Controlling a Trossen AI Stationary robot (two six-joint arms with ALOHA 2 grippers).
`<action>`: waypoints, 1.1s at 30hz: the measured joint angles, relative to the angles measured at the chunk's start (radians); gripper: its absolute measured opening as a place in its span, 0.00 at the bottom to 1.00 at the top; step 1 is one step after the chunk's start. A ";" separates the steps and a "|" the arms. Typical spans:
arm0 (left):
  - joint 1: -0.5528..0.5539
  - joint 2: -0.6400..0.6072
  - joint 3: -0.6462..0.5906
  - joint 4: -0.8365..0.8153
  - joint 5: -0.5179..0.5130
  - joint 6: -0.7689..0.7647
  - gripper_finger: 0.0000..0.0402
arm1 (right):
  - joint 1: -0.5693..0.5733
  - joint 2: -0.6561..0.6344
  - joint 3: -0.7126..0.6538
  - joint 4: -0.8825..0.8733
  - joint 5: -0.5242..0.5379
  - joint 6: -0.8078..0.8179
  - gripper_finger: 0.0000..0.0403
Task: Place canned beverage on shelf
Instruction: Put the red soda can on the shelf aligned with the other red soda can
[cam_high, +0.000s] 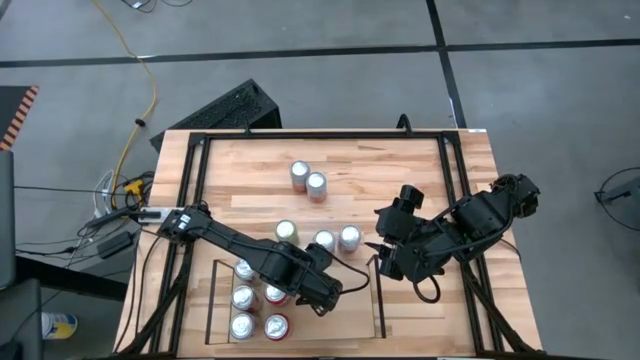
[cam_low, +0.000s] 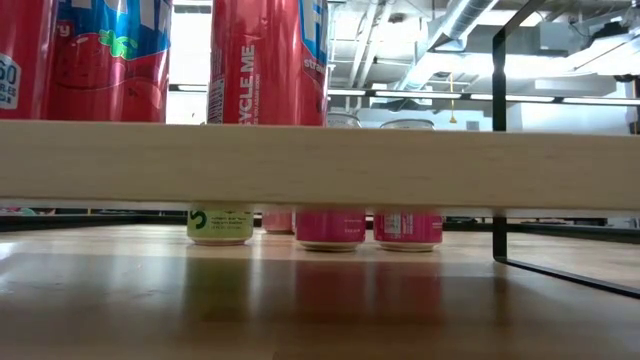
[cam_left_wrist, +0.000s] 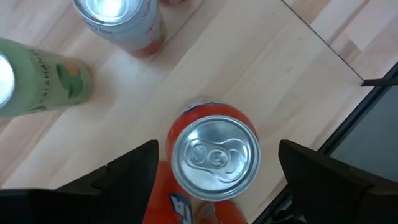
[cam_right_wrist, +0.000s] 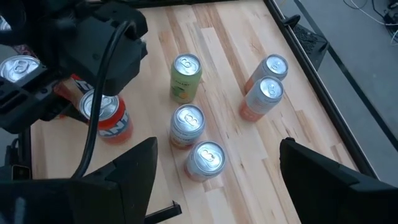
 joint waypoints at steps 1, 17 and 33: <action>-0.001 0.005 0.000 0.001 0.010 0.000 0.79 | 0.000 0.000 0.000 0.000 0.000 -0.002 0.77; 0.002 0.032 -0.002 0.007 0.051 0.008 0.79 | 0.001 0.000 0.000 0.000 0.000 -0.009 0.77; 0.005 0.038 -0.002 0.021 0.087 0.081 0.60 | 0.003 0.000 0.000 0.000 0.000 -0.035 0.77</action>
